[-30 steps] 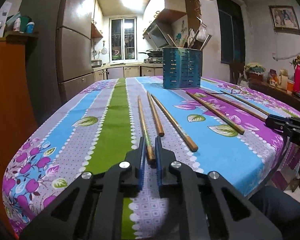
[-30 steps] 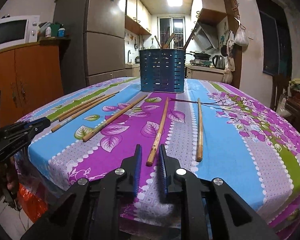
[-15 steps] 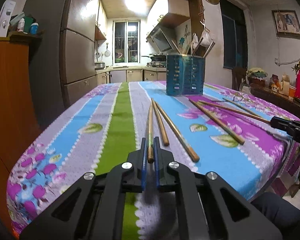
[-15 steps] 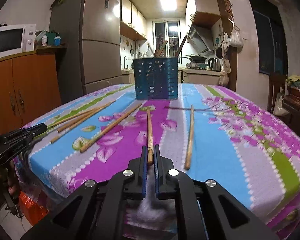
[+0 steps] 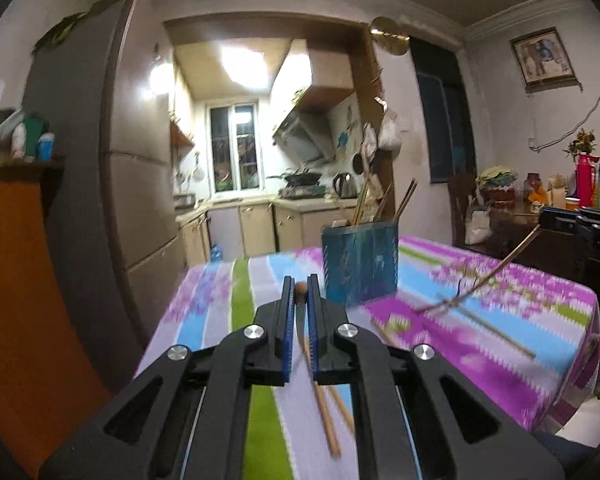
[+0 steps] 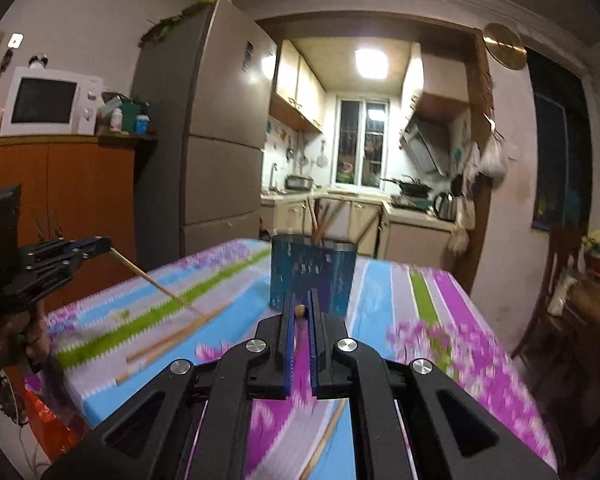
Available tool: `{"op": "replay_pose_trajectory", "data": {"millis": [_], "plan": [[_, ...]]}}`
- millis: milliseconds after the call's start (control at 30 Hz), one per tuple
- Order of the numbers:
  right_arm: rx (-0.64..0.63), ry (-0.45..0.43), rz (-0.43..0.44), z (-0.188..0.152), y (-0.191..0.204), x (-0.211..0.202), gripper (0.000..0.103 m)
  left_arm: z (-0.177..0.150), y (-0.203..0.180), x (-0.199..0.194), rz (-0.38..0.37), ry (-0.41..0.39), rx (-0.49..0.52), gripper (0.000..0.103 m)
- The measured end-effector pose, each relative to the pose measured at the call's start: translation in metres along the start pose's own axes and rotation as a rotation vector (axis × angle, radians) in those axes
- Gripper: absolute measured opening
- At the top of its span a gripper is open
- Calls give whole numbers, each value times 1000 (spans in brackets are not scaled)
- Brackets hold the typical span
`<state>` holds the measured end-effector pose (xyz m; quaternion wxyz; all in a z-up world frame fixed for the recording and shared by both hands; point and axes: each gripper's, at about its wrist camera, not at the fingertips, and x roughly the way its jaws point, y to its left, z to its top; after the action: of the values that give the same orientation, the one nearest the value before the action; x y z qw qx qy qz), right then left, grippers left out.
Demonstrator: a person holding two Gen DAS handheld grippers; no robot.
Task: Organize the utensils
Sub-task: 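Lift both chopsticks, carry them above the blue holder and lower them in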
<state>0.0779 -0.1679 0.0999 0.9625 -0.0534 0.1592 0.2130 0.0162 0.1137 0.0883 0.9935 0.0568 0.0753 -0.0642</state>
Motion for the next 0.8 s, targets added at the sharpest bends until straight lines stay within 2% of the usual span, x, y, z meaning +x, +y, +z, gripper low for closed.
{"op": "replay_pose_trajectory", "data": {"millis": [100, 267, 500, 800], "plan": [[-14, -4, 32, 26, -9, 12, 7, 27, -3, 19, -25, -11, 16, 5], [1, 25, 65, 54, -25, 41, 7, 52, -1, 47, -51, -1, 0, 5], [3, 68, 85, 69, -33, 69, 7, 76, 3, 68, -37, 0, 8, 5], [-1, 71, 104, 91, -40, 76, 7, 104, 0, 69, -32, -21, 30, 5]]}}
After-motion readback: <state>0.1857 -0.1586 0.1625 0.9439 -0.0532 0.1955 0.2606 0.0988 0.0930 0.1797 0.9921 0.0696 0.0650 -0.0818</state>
